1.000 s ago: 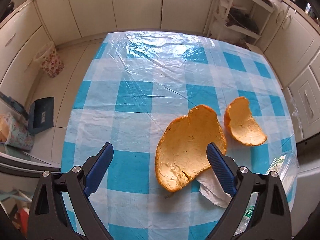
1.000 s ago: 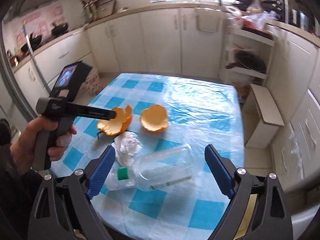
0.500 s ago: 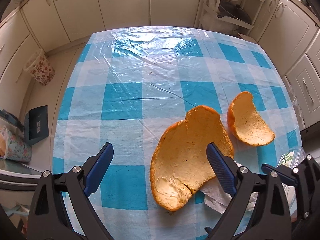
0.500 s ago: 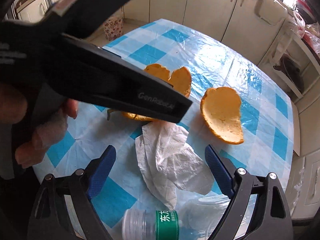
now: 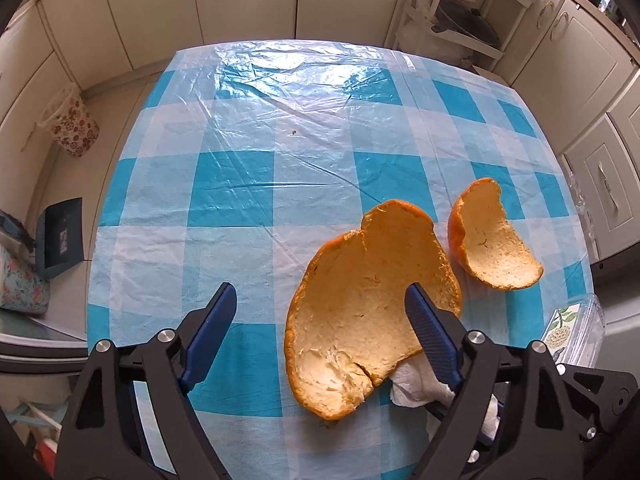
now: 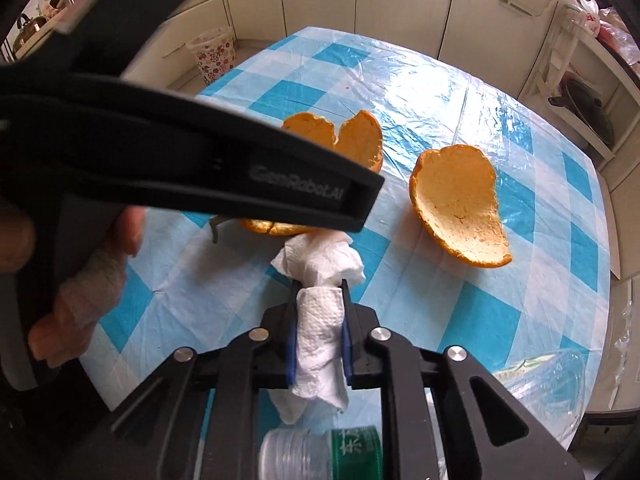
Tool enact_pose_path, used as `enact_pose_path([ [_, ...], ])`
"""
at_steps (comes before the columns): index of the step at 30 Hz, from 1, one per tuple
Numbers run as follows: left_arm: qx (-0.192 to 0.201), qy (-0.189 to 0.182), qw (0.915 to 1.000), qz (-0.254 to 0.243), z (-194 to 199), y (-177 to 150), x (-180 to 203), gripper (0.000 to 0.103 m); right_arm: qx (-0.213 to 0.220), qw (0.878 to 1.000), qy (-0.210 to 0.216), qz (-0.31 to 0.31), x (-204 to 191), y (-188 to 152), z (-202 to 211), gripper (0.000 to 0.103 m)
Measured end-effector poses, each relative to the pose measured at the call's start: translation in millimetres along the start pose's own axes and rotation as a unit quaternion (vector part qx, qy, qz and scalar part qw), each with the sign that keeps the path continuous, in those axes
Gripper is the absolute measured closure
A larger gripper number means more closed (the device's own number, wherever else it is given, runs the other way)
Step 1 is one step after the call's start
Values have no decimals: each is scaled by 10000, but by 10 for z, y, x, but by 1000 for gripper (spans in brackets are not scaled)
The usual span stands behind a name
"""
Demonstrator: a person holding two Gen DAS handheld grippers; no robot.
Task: Collect trash
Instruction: 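Grasp the white tissue with the right tool while the left tool grasps the large orange peel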
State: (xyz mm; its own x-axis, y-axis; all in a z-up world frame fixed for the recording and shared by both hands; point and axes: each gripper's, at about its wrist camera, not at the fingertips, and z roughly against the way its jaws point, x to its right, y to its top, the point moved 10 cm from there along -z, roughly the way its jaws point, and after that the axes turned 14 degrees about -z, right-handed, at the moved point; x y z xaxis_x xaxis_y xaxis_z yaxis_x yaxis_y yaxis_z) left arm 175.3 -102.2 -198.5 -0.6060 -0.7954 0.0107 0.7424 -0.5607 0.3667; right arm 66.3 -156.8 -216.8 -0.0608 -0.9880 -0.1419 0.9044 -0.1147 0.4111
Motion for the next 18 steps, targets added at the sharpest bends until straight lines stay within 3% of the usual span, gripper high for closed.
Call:
enact_pose_path([
  [9, -2, 22, 9999, -104, -6, -5, 30, 24, 388, 9934, 1042, -286, -374, -292, 538, 86],
  [14, -62, 50, 9998, -200, -23, -44, 49, 45, 679, 9881, 1273, -533, -410, -635, 876, 86],
  [18, -48, 17, 9996, -269, -6, -63, 84, 65, 1009, 9817, 1314, -941, -151, -726, 1125, 86],
])
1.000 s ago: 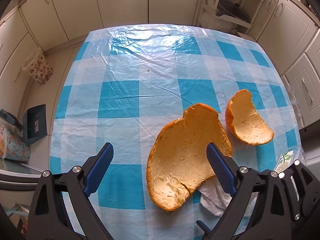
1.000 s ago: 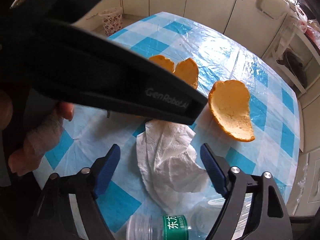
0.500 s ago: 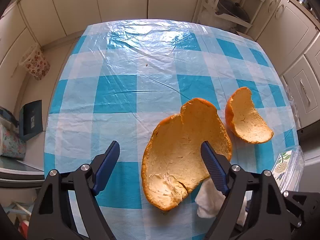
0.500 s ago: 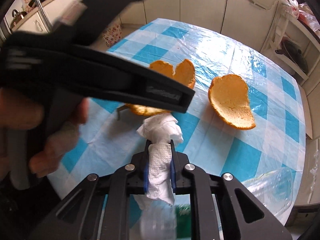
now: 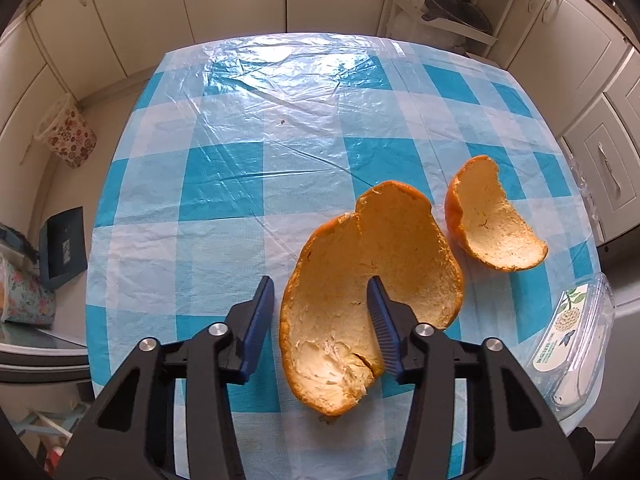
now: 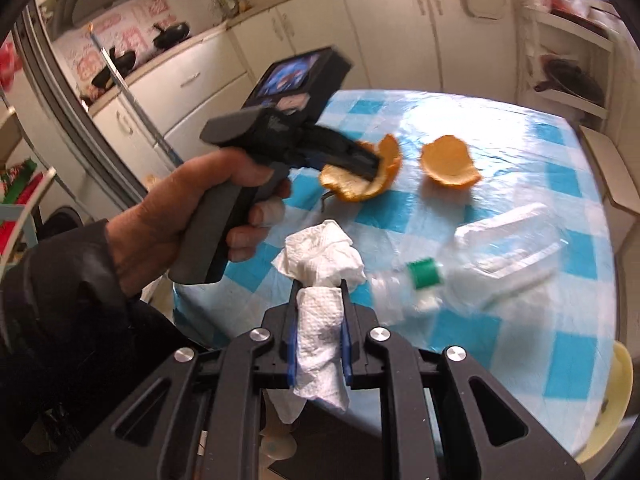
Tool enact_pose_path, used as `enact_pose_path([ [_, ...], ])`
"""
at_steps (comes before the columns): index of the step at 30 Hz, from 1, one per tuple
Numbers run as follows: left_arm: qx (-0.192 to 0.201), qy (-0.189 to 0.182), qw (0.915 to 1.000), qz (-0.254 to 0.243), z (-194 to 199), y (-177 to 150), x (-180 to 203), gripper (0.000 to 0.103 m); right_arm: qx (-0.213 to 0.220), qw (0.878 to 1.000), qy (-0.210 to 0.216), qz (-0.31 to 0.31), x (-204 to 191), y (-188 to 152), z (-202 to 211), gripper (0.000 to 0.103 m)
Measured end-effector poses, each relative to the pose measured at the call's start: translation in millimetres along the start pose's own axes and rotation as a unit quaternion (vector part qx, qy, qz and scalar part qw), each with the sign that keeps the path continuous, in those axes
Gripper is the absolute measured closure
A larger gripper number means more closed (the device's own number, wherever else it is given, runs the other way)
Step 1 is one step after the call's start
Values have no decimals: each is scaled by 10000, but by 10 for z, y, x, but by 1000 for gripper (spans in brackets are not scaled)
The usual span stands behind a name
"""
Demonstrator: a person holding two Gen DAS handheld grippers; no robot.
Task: Collect trash
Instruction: 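Grasp the white tissue with the right tool while the left tool grasps the large orange peel, then carry the tissue and peel to the yellow bin and open both tools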
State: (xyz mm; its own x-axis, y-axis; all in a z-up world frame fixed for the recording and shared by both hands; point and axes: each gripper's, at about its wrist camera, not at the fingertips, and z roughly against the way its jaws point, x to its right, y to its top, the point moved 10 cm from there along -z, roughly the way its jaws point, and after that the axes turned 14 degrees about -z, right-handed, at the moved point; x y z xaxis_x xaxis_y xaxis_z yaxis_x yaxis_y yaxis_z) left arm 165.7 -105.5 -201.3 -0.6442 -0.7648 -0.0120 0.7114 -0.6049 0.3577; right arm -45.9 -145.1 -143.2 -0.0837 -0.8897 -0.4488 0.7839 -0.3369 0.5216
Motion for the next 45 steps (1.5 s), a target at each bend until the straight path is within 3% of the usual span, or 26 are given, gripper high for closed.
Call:
enact_pose_path([
  [4, 50, 97, 9999, -130, 47, 3, 41, 84, 562, 9975, -142, -412, 322, 90, 337, 86],
  [9, 209, 48, 9998, -22, 174, 21, 25, 95, 1138, 9874, -413, -1021, 784, 215, 526, 86],
  [19, 725, 998, 9923, -78, 584, 83, -181, 96, 1487, 9766, -517, -1463, 1122, 185, 751, 81],
  [32, 1460, 1507, 9775, -190, 1195, 170, -101, 96, 1579, 9695, -201, -1862, 1225, 163, 882, 79],
  [37, 1840, 1390, 9729, -174, 1472, 211, 72, 96, 1699, 9637, -183, -2053, 1387, 149, 1030, 78],
  [45, 2452, 330, 9685, -280, 1856, 270, 815, 96, 2123, 9472, -586, -2329, 1938, 68, 1516, 78],
])
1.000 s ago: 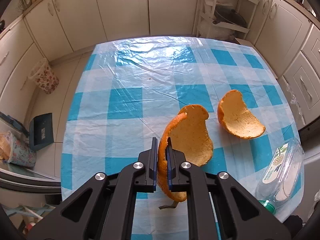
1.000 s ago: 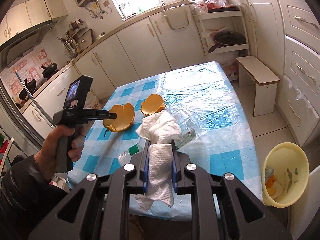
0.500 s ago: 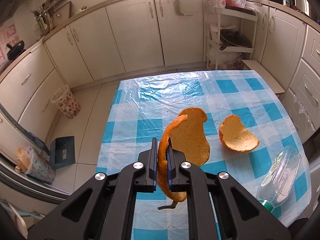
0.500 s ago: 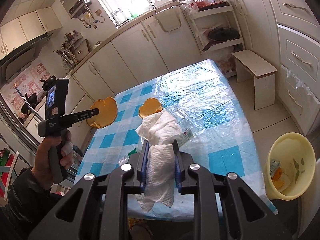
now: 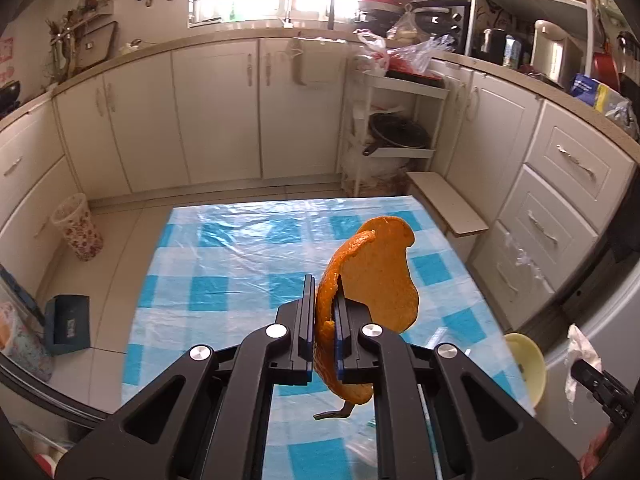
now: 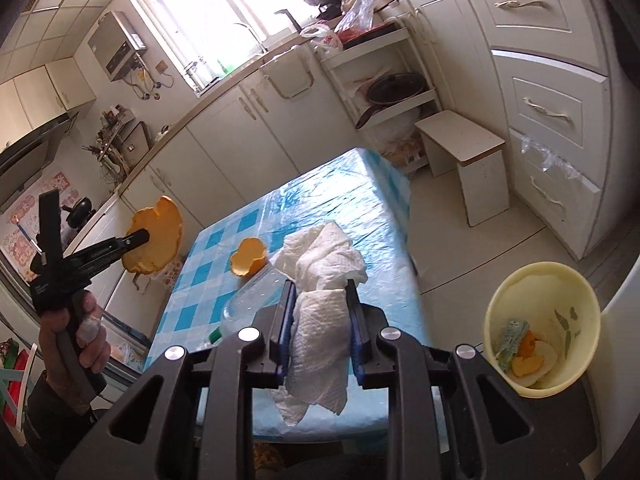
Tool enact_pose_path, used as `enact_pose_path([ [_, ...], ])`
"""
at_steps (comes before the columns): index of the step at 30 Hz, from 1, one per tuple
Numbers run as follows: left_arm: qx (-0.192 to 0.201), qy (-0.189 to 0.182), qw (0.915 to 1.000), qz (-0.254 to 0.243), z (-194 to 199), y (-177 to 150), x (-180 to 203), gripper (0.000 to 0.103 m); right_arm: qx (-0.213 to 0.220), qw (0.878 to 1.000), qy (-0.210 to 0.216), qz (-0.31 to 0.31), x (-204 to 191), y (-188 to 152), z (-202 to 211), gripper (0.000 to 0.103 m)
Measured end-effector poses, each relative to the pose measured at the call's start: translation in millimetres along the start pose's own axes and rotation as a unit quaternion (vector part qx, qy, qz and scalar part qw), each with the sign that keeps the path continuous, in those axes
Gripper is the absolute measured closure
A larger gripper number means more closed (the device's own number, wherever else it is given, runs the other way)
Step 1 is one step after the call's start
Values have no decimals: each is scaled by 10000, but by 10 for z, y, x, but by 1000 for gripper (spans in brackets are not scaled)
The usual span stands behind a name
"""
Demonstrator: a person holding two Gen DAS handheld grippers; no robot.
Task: Collect trash
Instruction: 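Carry the tissue and peel to the yellow bin and open both tools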
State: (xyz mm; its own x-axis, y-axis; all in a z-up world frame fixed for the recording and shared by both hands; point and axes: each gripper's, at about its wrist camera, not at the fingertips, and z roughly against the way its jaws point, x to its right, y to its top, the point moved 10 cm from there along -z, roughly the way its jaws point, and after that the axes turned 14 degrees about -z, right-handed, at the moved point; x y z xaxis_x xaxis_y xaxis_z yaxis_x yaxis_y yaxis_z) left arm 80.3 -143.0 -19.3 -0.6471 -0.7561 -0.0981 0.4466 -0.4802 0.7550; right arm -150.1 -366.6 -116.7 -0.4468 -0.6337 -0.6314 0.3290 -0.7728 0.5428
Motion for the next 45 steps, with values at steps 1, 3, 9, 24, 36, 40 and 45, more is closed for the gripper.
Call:
enact_pose_path([
  [1, 18, -139, 9999, -13, 14, 20, 130, 96, 88, 9999, -79, -31, 100, 50, 64, 78],
  [3, 35, -372, 9993, -63, 25, 59, 396, 96, 243, 9994, -242, -36, 279, 127, 174, 78],
  [9, -55, -1026, 9941, -356, -6, 70, 1274, 96, 512, 9957, -762, -149, 918, 245, 438, 76],
  [24, -1126, -2031, 9620, -1433, -845, -409, 3322, 96, 444, 9879, -1429, -408, 1967, 236, 457, 76],
  [36, -1907, -2197, 9343, -2063, -1555, -752, 4092, 96, 133, 9807, -1890, -476, 2512, 133, 76, 76],
  [40, -2082, -2218, 9281, -2147, -1732, -810, 4269, 95, 9, 9784, -2011, -472, 2665, 72, -97, 76],
  [45, -2318, -2231, 9180, -2320, -1898, -865, 4504, 91, -63, 9752, -2163, -454, 2837, 30, -271, 56],
])
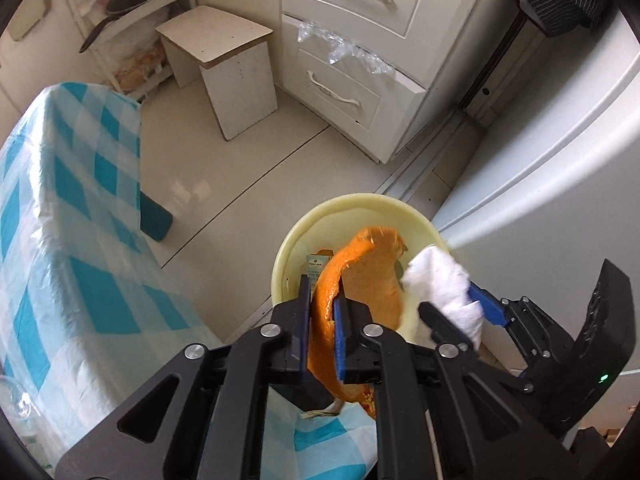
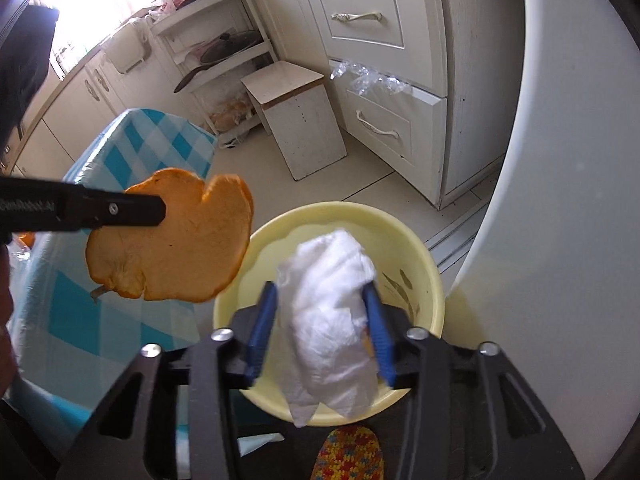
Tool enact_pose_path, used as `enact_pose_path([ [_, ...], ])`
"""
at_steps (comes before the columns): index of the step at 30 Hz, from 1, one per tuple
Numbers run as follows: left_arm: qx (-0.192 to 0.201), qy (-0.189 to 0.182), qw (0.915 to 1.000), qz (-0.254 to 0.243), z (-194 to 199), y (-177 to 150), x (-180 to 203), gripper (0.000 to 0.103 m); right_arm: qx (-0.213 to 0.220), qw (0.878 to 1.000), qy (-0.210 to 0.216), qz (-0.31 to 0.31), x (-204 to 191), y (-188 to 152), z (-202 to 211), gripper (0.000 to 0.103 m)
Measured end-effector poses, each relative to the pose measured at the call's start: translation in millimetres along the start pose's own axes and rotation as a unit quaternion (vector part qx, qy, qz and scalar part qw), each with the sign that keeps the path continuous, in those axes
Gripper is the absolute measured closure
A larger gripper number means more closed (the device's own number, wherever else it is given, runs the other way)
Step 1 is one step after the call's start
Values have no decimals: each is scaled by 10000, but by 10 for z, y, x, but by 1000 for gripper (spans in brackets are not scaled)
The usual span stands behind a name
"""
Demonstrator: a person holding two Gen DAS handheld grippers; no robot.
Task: Collect trash
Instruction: 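Carry the tissue and peel to the yellow bin and open both tools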
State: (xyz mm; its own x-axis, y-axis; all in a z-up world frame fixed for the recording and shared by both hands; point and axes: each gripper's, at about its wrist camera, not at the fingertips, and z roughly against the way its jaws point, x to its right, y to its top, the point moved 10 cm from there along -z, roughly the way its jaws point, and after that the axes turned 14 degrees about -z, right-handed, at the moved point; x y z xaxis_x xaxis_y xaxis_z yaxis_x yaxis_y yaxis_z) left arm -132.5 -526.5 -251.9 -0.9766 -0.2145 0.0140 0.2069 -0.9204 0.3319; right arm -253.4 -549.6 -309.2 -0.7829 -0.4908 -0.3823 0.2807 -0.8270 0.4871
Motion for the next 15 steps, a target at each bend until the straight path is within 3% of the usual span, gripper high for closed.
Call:
enact_pose_path([
  [7, 10, -4, 10000, -31, -41, 57, 51, 74, -102, 9999, -44, -76, 95, -53, -58, 54],
  [15, 167, -37, 9998, 94, 128, 10, 8, 64, -148, 9998, -9, -133, 112, -159, 63, 50],
])
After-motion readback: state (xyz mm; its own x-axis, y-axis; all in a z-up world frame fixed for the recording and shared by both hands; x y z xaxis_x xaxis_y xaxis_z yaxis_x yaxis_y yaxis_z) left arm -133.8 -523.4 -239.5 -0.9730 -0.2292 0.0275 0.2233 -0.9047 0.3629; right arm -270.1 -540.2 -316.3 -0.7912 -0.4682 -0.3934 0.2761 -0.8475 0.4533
